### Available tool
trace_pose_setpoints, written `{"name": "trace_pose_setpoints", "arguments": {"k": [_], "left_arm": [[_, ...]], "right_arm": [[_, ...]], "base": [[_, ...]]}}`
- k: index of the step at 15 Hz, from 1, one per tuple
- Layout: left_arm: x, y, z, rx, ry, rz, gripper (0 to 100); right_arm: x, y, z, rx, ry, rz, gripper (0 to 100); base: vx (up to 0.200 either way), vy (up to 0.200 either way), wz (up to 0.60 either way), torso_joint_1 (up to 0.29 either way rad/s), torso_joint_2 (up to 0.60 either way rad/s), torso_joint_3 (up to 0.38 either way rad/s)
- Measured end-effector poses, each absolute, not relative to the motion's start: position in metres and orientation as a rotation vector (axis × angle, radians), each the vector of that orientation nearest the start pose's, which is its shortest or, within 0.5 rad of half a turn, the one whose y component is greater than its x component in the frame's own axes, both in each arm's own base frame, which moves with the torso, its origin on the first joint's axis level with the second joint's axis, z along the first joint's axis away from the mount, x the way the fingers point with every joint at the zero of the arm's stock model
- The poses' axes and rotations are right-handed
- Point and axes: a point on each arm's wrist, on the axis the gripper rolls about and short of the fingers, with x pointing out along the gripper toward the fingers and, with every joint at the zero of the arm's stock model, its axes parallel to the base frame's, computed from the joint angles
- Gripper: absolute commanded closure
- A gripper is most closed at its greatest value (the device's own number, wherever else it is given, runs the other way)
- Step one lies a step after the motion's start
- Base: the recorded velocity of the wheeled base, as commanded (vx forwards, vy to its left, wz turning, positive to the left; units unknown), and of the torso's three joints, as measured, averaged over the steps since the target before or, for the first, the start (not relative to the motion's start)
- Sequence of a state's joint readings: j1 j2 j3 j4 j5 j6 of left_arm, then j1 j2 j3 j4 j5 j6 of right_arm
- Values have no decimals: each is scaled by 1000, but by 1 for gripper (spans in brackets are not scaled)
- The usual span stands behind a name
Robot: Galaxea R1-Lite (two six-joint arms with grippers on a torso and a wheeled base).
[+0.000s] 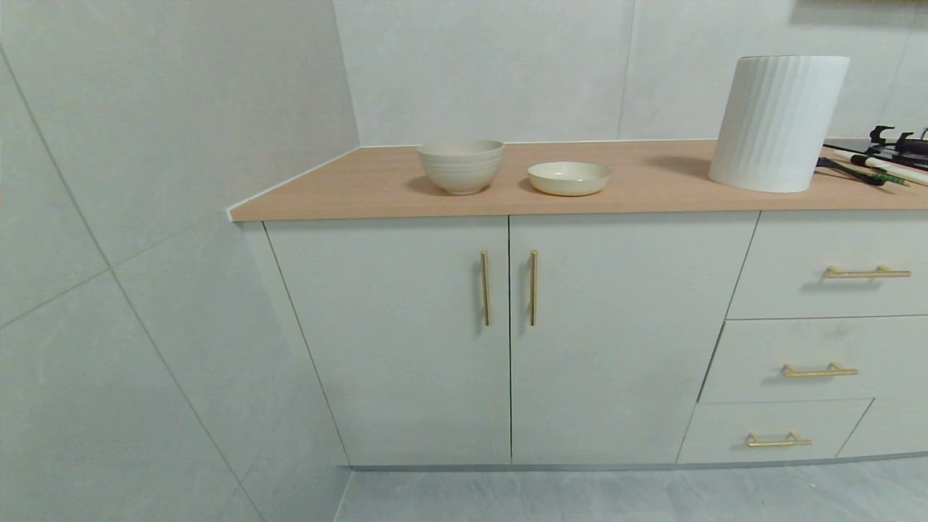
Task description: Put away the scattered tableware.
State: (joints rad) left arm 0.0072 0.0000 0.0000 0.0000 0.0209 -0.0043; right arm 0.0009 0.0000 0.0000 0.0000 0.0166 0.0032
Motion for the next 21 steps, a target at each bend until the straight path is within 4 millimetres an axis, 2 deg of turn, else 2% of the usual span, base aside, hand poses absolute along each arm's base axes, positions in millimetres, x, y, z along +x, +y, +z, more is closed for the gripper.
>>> {"name": "trace_pose_setpoints", "arguments": {"k": [3, 11, 21], "left_arm": [[-23, 0, 75, -4, 0, 29, 0], [-23, 0, 75, -3, 0, 28, 0], [-23, 0, 75, -4, 0, 28, 0]], "right_arm": [[-23, 0, 75, 3, 0, 17, 0], [-23, 0, 75, 3, 0, 18, 0], [-23, 0, 75, 0, 0, 12, 0]], "base": [[0, 0, 0, 0, 0, 0], [200, 0, 0, 2, 5, 2], [0, 0, 0, 0, 0, 0]]}}
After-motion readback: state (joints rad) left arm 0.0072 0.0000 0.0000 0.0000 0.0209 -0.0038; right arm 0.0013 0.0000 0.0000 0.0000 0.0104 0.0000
